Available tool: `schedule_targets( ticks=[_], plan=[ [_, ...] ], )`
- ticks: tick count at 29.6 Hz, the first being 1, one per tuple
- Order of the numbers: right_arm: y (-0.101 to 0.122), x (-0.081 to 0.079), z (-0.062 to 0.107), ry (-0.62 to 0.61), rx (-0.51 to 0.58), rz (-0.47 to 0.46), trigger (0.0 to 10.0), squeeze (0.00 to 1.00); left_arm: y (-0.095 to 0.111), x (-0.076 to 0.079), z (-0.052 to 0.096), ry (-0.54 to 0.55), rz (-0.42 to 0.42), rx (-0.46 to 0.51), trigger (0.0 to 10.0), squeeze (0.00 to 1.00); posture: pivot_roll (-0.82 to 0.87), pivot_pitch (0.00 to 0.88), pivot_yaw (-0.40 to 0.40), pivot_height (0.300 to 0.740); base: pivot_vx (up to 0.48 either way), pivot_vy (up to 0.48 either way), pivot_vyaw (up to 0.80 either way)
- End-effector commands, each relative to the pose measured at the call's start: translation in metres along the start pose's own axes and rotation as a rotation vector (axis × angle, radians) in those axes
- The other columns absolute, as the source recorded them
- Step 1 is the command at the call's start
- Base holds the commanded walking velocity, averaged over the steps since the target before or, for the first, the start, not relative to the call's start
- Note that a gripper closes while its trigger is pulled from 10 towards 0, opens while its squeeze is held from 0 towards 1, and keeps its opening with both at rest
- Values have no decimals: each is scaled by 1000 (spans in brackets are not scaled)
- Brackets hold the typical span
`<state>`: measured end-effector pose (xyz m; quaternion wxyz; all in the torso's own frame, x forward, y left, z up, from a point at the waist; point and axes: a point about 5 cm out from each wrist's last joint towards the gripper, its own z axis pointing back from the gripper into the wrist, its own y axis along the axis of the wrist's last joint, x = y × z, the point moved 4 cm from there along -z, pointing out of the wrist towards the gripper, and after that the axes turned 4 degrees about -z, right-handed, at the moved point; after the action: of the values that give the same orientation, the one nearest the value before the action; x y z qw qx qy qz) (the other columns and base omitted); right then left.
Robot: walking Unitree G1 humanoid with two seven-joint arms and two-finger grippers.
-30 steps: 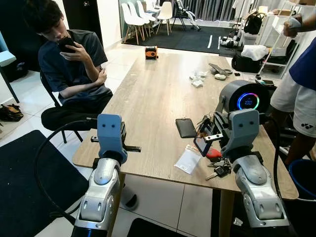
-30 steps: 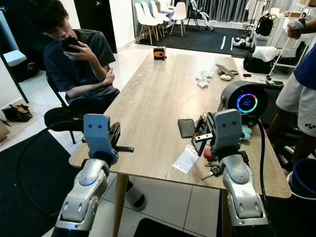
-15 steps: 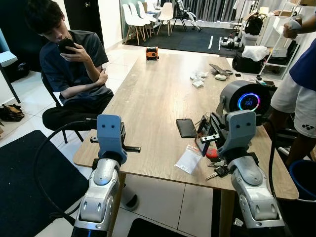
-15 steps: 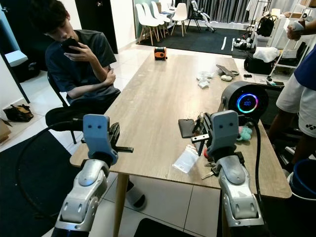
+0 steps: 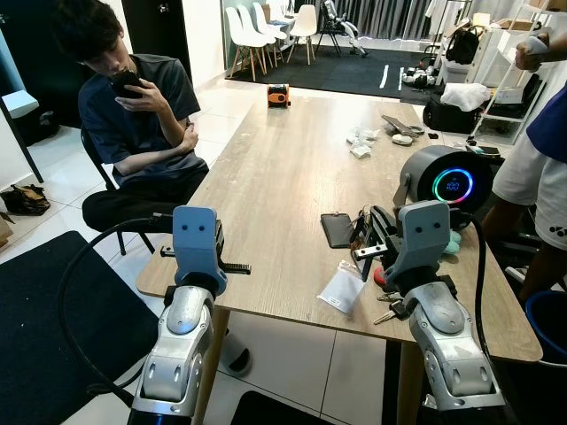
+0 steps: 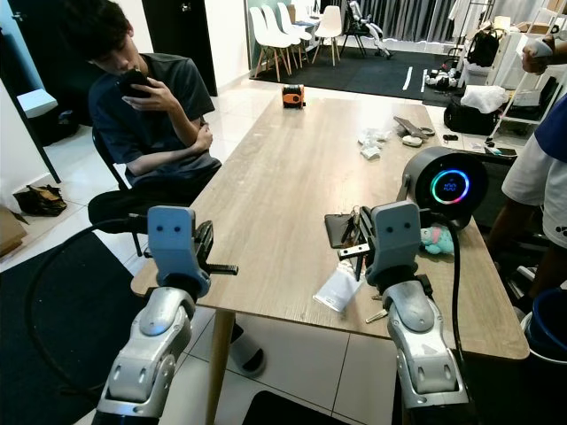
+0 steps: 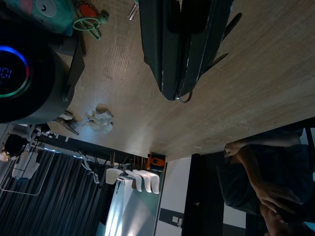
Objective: Hang keys on a hook
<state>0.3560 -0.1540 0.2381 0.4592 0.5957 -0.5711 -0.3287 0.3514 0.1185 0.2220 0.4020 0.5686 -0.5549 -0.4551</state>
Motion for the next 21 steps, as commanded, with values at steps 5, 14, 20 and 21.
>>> schedule_targets(
  ticks=[5,14,20,21],
  plan=[
    [3,-2,-1,6,23,2,10000,0,1,0,2,4,-8,3,10000,0,7,105,7,740,-193,0,0],
    [3,-4,-2,11,23,2,10000,0,2,0,3,3,-13,6,10000,0,12,101,7,740,-280,0,412],
    [3,-3,-3,9,23,2,10000,0,2,0,2,4,-14,7,10000,0,13,102,7,740,-282,0,506],
    [3,-3,-4,9,23,2,10000,0,2,-1,2,4,-15,6,10000,0,14,103,7,740,-277,0,500]
  ],
)
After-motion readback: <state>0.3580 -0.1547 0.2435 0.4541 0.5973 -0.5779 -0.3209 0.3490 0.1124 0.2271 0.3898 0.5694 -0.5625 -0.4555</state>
